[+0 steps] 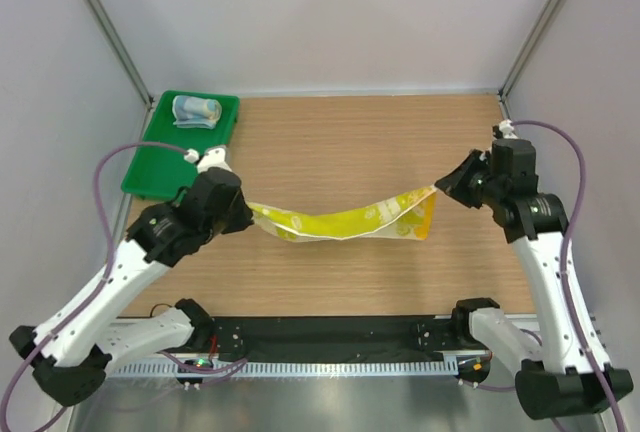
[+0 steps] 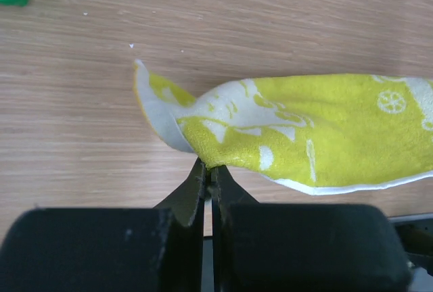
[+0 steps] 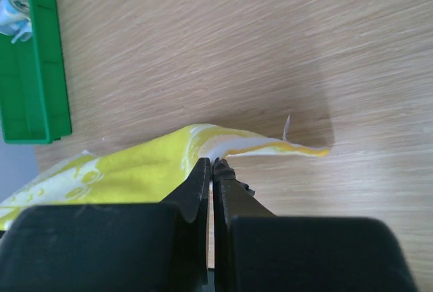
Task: Roll the towels
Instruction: Flatten the towel
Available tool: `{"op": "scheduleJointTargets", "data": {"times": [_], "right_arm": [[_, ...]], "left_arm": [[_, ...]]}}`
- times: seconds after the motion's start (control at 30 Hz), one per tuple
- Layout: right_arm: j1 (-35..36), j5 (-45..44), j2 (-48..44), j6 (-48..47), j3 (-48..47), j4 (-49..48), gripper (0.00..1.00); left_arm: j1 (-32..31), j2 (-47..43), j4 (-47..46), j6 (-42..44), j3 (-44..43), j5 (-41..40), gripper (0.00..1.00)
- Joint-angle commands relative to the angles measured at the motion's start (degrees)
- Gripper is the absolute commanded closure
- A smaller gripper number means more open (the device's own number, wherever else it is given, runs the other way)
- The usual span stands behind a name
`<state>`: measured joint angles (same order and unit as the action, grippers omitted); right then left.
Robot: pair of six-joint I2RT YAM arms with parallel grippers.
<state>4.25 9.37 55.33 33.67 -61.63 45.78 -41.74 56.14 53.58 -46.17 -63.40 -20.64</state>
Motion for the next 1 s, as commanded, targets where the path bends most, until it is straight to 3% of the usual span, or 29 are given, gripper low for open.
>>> {"op": "scheduleJointTargets", "data": {"times": [0.0, 0.2, 0.3, 0.47, 0.73, 0.83, 0.97], "right_arm": [[-0.3, -4.2, -5.9, -1.6, -5.1, 9.8, 0.99], [-0.2, -6.4, -16.6, -1.4, -9.3, 20.7, 0.99], [-0.3, -9.0, -17.6, -2.0, -12.3, 27.1, 0.99], [-0.3, -11.6, -16.8, -1.3, -12.4, 28.5, 0.99], [-0.3, -10.2, -2.2, -0.2, 0.3, 13.1, 0.99], [-0.3, -10.6, 6.2, -0.1, 3.0, 5.8, 0.99], [-1.3, -11.8, 18.3, -0.4, 1.4, -2.8, 0.99]], "left_arm": [[-0.2, -5.2, 9.4, 1.9, -5.1, 0.1, 1.00], [-0.2, -11.0, 16.6, 0.6, -10.3, 4.9, 1.00], [-0.2, -12.4, 17.9, -0.9, -12.2, 6.8, 1.00], [-0.2, -12.5, 13.9, 0.1, -9.5, 12.3, 1.00], [1.6, -1.7, 2.4, 2.1, -1.6, 9.7, 1.00], [8.1, 6.0, -3.3, 4.1, 0.0, 13.2, 1.00], [17.2, 18.6, -11.6, 6.1, -0.2, 23.9, 0.99]]}}
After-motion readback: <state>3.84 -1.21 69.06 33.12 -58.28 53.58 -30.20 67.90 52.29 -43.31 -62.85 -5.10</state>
